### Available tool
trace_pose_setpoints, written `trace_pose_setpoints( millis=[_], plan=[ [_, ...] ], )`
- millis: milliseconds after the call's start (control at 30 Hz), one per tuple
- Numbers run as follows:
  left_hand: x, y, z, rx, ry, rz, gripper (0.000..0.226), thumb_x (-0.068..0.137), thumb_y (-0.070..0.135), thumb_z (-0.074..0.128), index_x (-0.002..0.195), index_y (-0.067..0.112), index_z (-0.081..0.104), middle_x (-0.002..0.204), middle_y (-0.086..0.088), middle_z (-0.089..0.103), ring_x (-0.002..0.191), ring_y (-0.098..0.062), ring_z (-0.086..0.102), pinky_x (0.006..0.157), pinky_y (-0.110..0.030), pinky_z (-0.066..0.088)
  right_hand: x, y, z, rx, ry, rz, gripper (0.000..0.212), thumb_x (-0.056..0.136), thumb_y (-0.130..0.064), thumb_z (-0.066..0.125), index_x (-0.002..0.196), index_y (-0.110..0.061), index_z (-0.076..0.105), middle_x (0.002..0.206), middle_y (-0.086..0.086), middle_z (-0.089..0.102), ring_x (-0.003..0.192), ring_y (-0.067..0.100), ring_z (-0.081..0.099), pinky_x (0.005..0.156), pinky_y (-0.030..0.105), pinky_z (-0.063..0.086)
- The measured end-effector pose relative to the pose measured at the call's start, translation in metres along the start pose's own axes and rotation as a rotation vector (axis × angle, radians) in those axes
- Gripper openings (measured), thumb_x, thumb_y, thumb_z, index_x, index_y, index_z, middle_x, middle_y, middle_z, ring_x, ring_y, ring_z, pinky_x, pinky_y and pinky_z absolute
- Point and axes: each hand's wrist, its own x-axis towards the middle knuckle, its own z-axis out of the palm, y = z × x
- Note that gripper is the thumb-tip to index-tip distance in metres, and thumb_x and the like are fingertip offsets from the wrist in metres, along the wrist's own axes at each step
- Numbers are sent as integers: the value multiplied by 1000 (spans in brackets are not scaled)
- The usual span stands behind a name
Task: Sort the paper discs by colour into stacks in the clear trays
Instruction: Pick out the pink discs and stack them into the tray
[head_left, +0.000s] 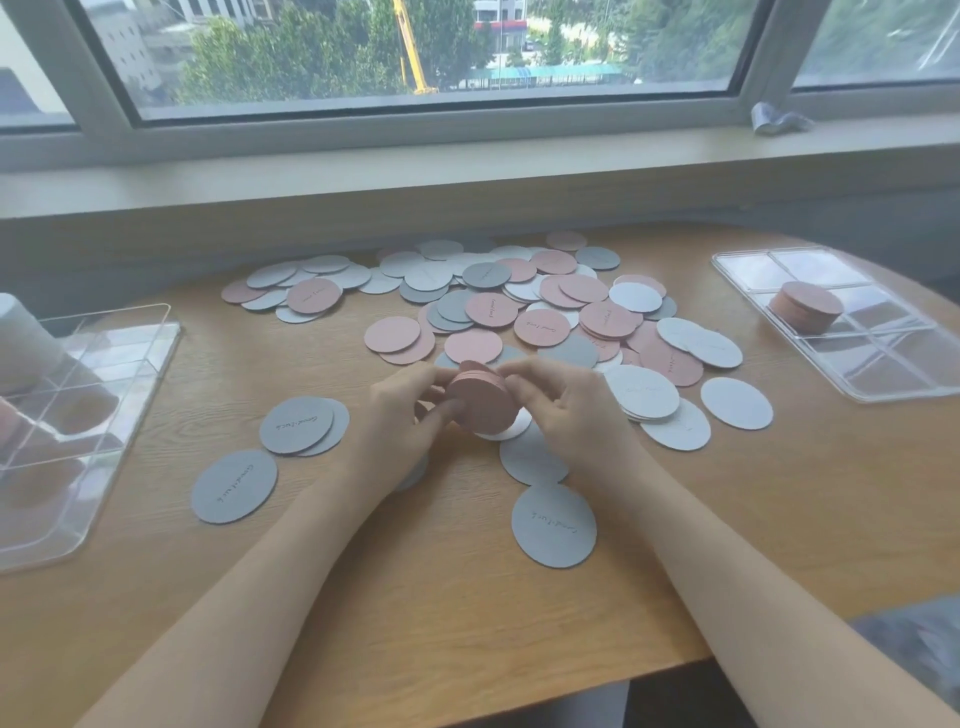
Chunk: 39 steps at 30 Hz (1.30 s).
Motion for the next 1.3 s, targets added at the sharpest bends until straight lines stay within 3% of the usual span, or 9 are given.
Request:
trace_pose_setpoints(
  millis=[267,367,467,567,767,933,1033,1167,1300],
  plan=[
    [0,3,2,-6,-31,-32,42,91,18,71,130,25,57,100,16,65,80,-4,61,68,-14,43,0,9,4,-73,66,-42,15,96,-29,54,102,-35,68,75,-9,71,67,13,65,68,36,53],
    [-1,3,1,113,-44,34,23,92,17,70,114,23,68,84,14,60,71,8,52,64,-13,32,3,8,0,-113,52,-40,13,97,-25,58,101,-28,70,68,-10,65,57,3,53,60,22,43],
    [-3,5,0,82,-40,27,16,91,17,71,107,21,70,83,12,61,66,11,50,62,-11,31,13,21,-23,-251,170,40,15,96,-28,58,105,-24,69,90,-9,69,78,4,60,73,29,48],
    [-3,3,0,63,-45,25,16,91,20,71,108,22,69,84,13,62,64,6,51,63,-15,33,19,50,-60,-550,278,185,18,95,-29,56,105,-19,67,99,0,62,94,24,59,85,41,46],
    [-2,-3,1,49,-49,32,14,92,25,70,105,28,67,82,14,62,58,-11,49,60,-25,40,13,73,-86,-787,173,252,23,96,-27,53,105,-18,72,108,7,60,103,31,50,89,42,35],
    [-1,-4,1,23,-61,26,14,92,23,70,104,29,67,84,7,65,61,-17,50,64,-27,42,12,68,-78,-761,157,204,20,89,-13,55,90,-18,74,94,5,60,96,31,50,81,37,30],
    [-2,-3,1,17,-69,23,15,92,20,71,103,30,66,85,7,66,62,-18,51,63,-23,41,10,60,-76,-620,123,161,24,83,-8,56,77,-21,75,73,-8,54,83,23,49,83,38,37],
    [-2,-4,1,11,-73,24,15,93,23,70,103,32,65,85,8,66,64,-17,53,64,-24,42,17,64,-82,-700,211,173,20,89,-23,56,99,-18,73,81,-7,52,91,25,53,90,44,40],
    [-2,-6,1,20,-71,35,15,93,23,70,104,31,66,85,8,66,63,-17,53,63,-26,43,29,63,-87,-869,-14,327,52,83,-61,60,122,-25,60,112,3,50,116,25,45,98,44,35]
  ],
)
